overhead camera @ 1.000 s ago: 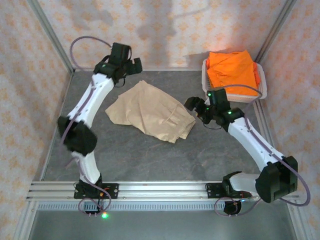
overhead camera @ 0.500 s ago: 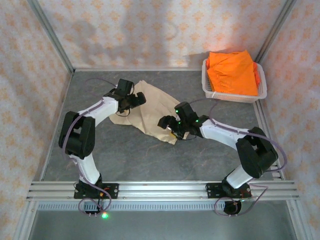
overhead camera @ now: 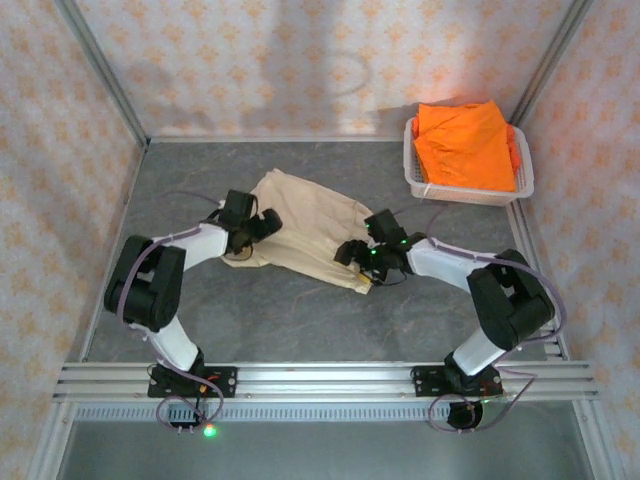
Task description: Fold and stack the shorts
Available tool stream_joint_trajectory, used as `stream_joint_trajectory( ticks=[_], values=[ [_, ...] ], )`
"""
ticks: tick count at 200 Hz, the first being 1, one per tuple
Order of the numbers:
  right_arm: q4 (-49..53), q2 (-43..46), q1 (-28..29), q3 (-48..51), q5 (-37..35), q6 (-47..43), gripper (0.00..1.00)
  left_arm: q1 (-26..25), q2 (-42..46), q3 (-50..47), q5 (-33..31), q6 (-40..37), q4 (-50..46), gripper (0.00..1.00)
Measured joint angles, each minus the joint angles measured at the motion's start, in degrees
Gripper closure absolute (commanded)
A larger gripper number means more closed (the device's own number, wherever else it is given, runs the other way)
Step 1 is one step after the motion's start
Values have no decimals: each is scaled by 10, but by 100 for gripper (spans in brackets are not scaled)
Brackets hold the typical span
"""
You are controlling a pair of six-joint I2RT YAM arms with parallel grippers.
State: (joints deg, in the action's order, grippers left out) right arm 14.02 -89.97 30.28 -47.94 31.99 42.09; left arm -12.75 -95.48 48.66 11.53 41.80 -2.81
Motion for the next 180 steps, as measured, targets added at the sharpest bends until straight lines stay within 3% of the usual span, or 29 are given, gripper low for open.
stream_joint_trajectory(
  ticks=[49, 102, 133, 180],
  values=[
    [95, 48, -47, 4, 12, -90, 18, -59, 208, -163, -32, 54, -37, 0],
    [122, 153, -46, -38, 24, -113, 18, -75, 439, -163, -61, 66, -111, 0],
    [122, 146, -46, -104, 19, -115, 18, -75, 431, -145, -45, 66, -101, 0],
    [76, 44, -46, -150, 46, -93, 18, -75, 307, -126, 21, 79, -24, 0]
  ],
)
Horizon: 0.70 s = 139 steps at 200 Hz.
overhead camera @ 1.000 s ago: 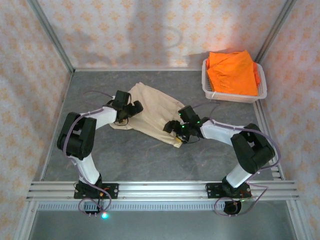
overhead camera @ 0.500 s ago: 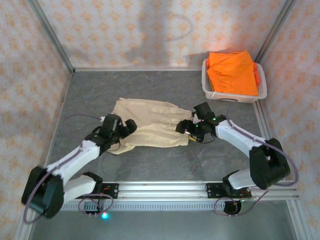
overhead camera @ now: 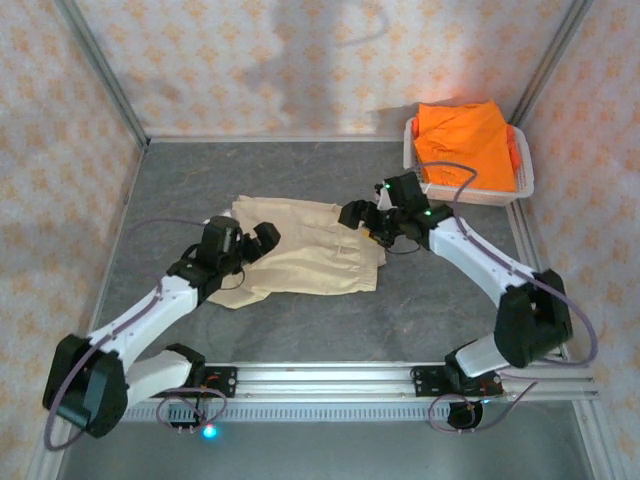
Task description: Fold and stack the shorts
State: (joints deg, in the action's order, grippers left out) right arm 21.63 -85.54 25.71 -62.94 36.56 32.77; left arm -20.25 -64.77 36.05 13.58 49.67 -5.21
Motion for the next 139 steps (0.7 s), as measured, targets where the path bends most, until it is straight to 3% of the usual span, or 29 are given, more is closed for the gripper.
stream_joint_trajectory(
  ticks=[72, 139],
  values=[
    [-30, -164, -13, -75, 10, 17, 19, 0, -163, 42, 38, 5, 107, 0],
    [-55, -216, -40, -63, 19, 31, 19, 3, -195, -36, 27, 0, 179, 0]
  ],
)
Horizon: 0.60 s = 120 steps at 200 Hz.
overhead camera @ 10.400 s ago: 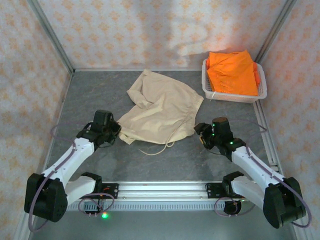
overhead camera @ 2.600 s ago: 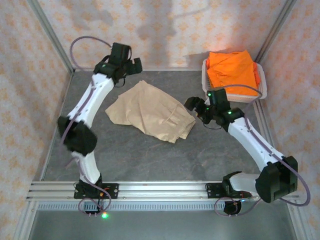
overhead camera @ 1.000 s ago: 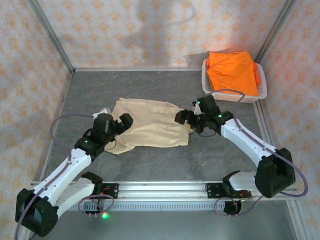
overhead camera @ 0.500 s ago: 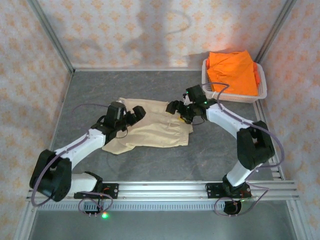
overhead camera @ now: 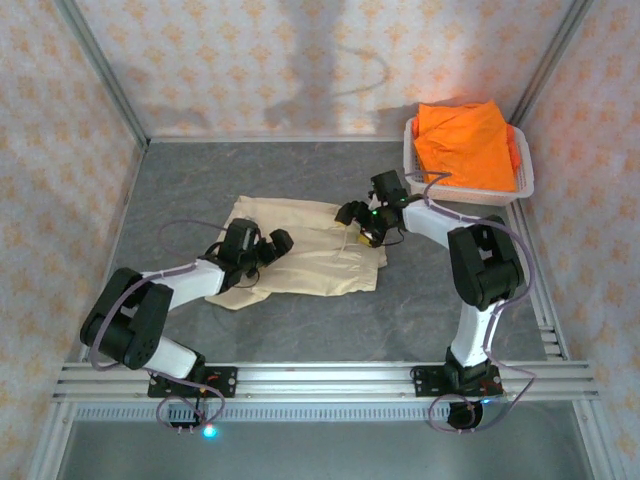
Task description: Fold and stack the shorts
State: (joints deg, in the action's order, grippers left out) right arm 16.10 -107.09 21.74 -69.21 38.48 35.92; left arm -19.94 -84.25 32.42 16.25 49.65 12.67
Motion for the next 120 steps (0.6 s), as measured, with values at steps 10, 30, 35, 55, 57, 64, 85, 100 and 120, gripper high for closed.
stream_joint_trajectory(
  ticks=[10, 30, 35, 55, 57, 64, 85, 100, 120],
  values=[
    [-1, 0, -1, 0, 3, 0, 18, 1, 6, -5, 0, 0, 6, 0],
    [-1, 18, -1, 9, -1, -7, 15, 2, 31, -14, -1, -3, -2, 0],
    [3, 33, -1, 16, -6, -10, 13, 3, 39, -14, -2, -5, -7, 0],
    [37, 107, -2, 34, -41, -39, 0, 6, 99, -15, -2, -23, -34, 0],
    [42, 115, -3, 35, -44, -39, 1, 6, 106, -15, -2, -25, -37, 0],
    [59, 143, -3, 36, -63, -54, 1, 6, 130, -15, -4, -33, -47, 0],
    [105, 222, -5, 37, -126, -104, 1, 6, 214, -14, -6, -57, -79, 0],
    [135, 244, -8, 37, -160, -136, 1, 6, 255, -14, -8, -67, -99, 0],
    [169, 226, -10, 41, -193, -170, 1, 6, 291, -14, -13, -78, -130, 0]
  ],
)
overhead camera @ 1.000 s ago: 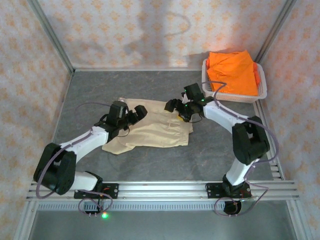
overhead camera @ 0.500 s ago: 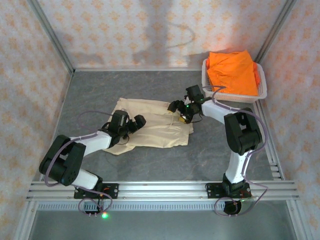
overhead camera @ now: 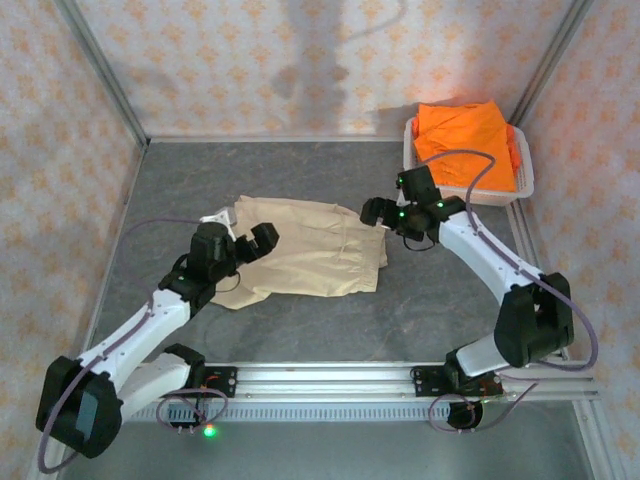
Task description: Fold and stack the shorts
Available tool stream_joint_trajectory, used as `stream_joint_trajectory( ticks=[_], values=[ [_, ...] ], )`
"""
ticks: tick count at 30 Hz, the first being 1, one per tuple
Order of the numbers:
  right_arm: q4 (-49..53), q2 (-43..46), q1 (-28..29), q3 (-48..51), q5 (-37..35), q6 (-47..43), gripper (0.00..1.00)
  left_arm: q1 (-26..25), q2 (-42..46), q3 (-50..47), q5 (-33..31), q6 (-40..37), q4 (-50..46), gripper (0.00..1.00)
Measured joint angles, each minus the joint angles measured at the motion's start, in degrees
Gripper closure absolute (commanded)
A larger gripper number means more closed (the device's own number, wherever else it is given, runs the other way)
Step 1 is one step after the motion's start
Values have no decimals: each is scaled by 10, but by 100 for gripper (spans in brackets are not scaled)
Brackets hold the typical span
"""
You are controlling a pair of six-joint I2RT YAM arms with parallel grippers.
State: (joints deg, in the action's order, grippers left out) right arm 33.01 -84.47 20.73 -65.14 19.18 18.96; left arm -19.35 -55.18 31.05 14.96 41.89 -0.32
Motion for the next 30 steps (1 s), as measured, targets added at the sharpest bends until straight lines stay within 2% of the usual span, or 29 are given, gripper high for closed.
stream_joint_trajectory(
  ticks=[9, 16, 21, 24, 30],
  values=[
    [26, -128, -2, 0, 1, -28, 0, 0, 31, -6, -6, -4, -49, 0],
    [6, -176, 4, -5, 43, -19, 13, 0, 31, -16, -9, -4, -60, 0],
    [-9, -200, 17, -20, 55, -11, 30, 0, 31, -16, -9, -4, -61, 0],
    [-18, -212, 21, -22, 59, -7, 45, 0, 31, -17, -10, -4, -61, 0],
    [-29, -224, 29, -23, 57, -4, 81, 0, 31, -19, -17, -4, -61, 0]
  ],
)
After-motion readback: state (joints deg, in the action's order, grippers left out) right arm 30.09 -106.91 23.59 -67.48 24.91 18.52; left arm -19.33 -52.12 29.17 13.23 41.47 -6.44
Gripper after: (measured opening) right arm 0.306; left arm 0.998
